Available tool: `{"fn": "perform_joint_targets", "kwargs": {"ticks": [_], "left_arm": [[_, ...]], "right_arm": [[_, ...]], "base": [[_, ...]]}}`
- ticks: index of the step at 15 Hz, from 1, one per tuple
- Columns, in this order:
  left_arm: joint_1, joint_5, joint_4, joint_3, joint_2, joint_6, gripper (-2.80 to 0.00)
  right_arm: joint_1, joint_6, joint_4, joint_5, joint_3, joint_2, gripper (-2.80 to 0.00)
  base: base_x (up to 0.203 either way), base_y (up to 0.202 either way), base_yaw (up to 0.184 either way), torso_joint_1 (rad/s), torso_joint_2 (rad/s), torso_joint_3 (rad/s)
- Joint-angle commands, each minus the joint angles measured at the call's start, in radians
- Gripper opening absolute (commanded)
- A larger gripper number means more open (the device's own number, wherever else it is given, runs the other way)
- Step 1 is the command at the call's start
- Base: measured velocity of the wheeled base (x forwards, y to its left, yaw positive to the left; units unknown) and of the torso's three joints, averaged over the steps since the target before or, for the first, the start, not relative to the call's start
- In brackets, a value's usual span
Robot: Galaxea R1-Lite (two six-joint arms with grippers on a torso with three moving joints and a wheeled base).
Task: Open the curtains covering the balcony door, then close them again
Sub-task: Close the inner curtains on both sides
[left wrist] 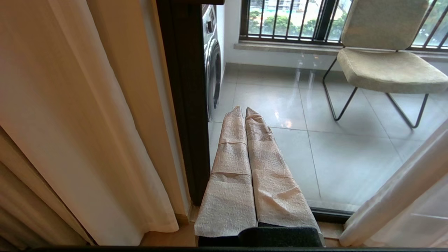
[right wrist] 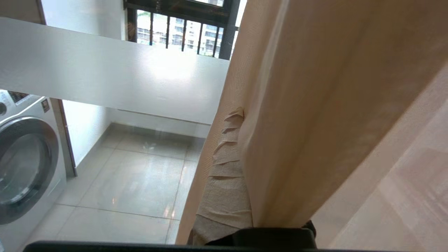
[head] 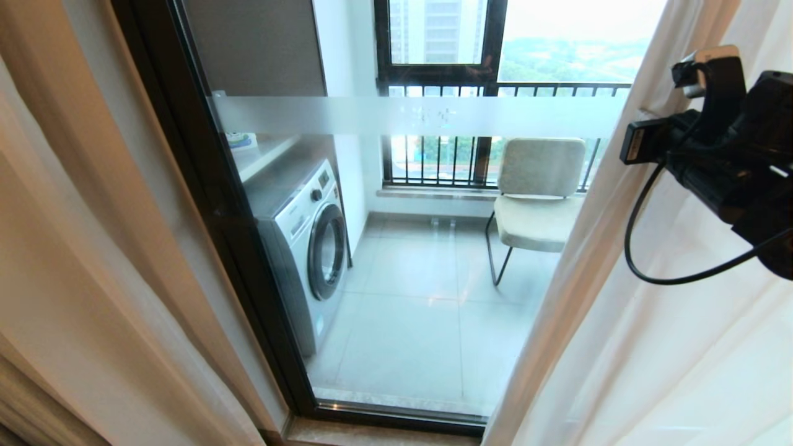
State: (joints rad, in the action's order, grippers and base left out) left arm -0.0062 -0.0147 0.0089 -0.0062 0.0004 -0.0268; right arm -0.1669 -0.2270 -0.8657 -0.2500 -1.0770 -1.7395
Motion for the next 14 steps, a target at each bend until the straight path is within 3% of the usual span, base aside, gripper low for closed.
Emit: {"fn": "perform_joint_targets", "kwargs": {"ticks": [1,2,3,10,14], "left_arm": [[0.0,-0.001,0.0,0.0,0.0,-0.001,-2.8],[0.0,-0.001,0.0,0.0,0.0,-0.001,-2.8],[0.0,-0.001,0.0,0.0,0.0,-0.001,-2.8],[0.0,-0.001,0.0,0.0,0.0,-0.001,-2.8],[0.0,-0.001,0.0,0.0,0.0,-0.001,-2.8]], "right_arm": [[0.012,-0.002,-0.007,-0.002,0.0,-0.006,-2.8],[0.011,-0.003,-0.007,-0.002,0.0,-0.006,-2.8],[0.011,-0.003,-0.007,-0.002,0.0,-0.006,0.0],[0.01,-0.002,0.009,0.001,0.018,0.058,0.0],[0.01,-0.004,0.052,0.004,0.18,0.249,0.0]], "base": [[0.0,0.0,0.0,0.0,0.0,0.0],[0.0,0.0,0.0,0.0,0.0,0.0],[0.0,0.0,0.0,0.0,0.0,0.0],[0.0,0.0,0.0,0.0,0.0,0.0],[0.0,0.0,0.0,0.0,0.0,0.0]]}}
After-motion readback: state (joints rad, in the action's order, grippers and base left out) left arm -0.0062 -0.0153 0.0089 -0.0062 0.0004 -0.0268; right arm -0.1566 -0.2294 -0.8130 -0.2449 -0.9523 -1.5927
